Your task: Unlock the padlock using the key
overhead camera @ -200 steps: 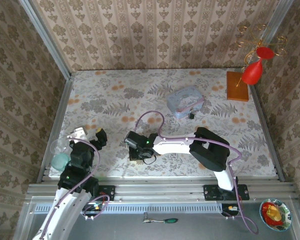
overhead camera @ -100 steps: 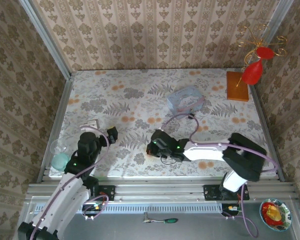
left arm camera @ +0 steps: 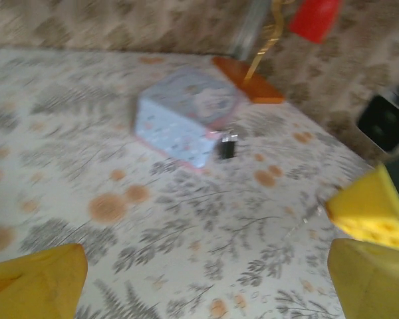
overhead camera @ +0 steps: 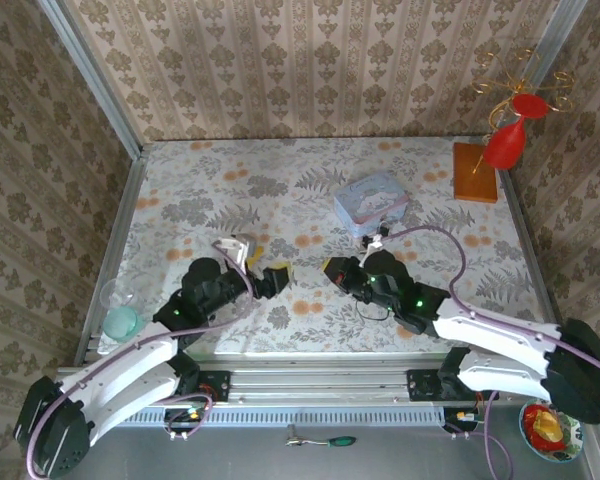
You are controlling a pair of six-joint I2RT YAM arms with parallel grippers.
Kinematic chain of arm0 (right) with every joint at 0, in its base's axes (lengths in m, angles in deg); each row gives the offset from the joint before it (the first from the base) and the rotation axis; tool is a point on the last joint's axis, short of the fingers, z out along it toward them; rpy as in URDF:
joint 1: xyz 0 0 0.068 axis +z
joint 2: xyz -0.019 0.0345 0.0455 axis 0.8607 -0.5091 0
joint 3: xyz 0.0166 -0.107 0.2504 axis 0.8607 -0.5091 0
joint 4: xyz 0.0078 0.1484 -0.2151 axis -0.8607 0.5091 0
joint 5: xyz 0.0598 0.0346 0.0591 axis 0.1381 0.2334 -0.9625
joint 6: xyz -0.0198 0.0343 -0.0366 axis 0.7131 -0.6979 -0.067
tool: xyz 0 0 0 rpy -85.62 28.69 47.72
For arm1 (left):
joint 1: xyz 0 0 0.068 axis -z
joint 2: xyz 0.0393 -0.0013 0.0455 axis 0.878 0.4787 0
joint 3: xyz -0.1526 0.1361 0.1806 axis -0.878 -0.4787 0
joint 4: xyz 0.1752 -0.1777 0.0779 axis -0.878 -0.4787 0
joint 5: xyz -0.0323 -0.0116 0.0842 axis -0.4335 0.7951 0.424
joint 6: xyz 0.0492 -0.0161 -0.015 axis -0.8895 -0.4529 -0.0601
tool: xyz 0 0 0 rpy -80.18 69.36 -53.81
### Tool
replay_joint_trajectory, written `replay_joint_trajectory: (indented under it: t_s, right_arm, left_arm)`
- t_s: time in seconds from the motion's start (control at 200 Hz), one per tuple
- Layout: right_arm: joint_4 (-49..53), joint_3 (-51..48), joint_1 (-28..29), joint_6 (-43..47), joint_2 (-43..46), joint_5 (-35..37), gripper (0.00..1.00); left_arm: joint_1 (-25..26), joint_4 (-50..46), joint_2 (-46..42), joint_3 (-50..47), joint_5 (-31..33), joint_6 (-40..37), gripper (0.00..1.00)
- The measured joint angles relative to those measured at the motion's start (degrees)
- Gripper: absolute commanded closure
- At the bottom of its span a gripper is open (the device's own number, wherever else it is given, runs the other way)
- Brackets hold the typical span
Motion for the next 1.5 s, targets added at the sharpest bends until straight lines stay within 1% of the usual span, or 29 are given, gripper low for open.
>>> replay_joint_trajectory:
  t_s: [0.13,0.265,0.325,0.395,0.435,0.515,0.6,0.645,0.77,0.825,0.885,0.96,0.995,1.08,1.16,1.305,1.415,1.5]
  right_arm:
    - [2.9,2.2,0.0,1.0,4.2,0.2,1.0]
    - [4.5,3.8,0.0,1.0,4.9,-1.1,1.0]
    - [5.6,4.8,0.2,1.0,4.7,-1.8,1.0]
    - [6.3,5.8,0.7,1.0,4.5,-2.3,1.0]
    - [6.3,6.2,1.2,1.0,4.5,-2.5,1.0]
    - [6.2,6.4,2.2,1.0,4.1,-2.8,1.0]
    - [6.1,6.4,3.3,1.0,3.3,-3.0,1.0]
    - [5.9,6.4,3.7,1.0,2.8,-3.1,1.0]
    - [5.6,6.4,4.4,0.9,2.0,-3.1,1.0]
    - [5.6,6.4,4.5,0.9,1.9,-3.1,1.0]
    - [5.5,6.4,4.5,0.9,1.9,-3.1,1.0]
    - [5.5,6.4,4.5,0.9,1.9,-3.1,1.0]
    - [5.4,6.4,4.5,0.9,1.9,-3.1,1.0]
    - [5.4,6.4,4.5,0.9,1.9,-3.1,1.0]
    - [5.4,6.4,4.5,0.9,1.9,-3.1,1.0]
    - [5.5,6.4,4.5,0.9,1.9,-2.8,1.0]
    - [5.6,6.4,4.5,0.9,1.9,-2.1,1.0]
    - [5.7,6.4,4.4,1.0,1.9,-1.4,1.0]
  left_arm:
    - [2.8,5.8,2.6,-1.2,-2.6,-7.5,0.09]
    - [3.9,10.6,7.7,-1.2,-6.3,-13.5,0.15]
    - [4.3,12.9,10.2,-1.2,-7.6,-15.4,0.21]
    - [4.6,15.5,13.2,-1.2,-9.1,-17.4,0.24]
    - [4.7,16.8,14.7,-1.1,-10.1,-18.2,0.28]
    - [4.7,19.2,17.6,-0.7,-12.0,-19.7,0.31]
    - [4.7,20.7,19.9,0.4,-13.6,-21.0,0.37]
    - [4.7,21.6,20.9,0.9,-14.1,-21.4,0.42]
    - [4.9,24.7,23.1,1.4,-14.5,-22.1,0.46]
    - [5.0,26.1,24.0,1.4,-14.5,-22.1,0.5]
    - [5.0,27.3,24.6,1.4,-14.6,-21.9,0.56]
    - [5.0,28.3,25.0,1.4,-14.8,-21.9,0.68]
    - [5.0,28.7,25.0,1.4,-14.9,-21.9,0.71]
    - [5.0,29.3,25.0,1.4,-14.9,-21.6,0.72]
    - [5.0,29.3,25.0,1.4,-15.0,-21.4,0.77]
    - [5.0,29.4,25.0,1.4,-15.4,-21.1,0.89]
    - [5.0,29.2,24.9,1.4,-16.2,-21.3,1.0]
    - [5.1,28.5,24.6,1.4,-16.4,-21.5,1.0]
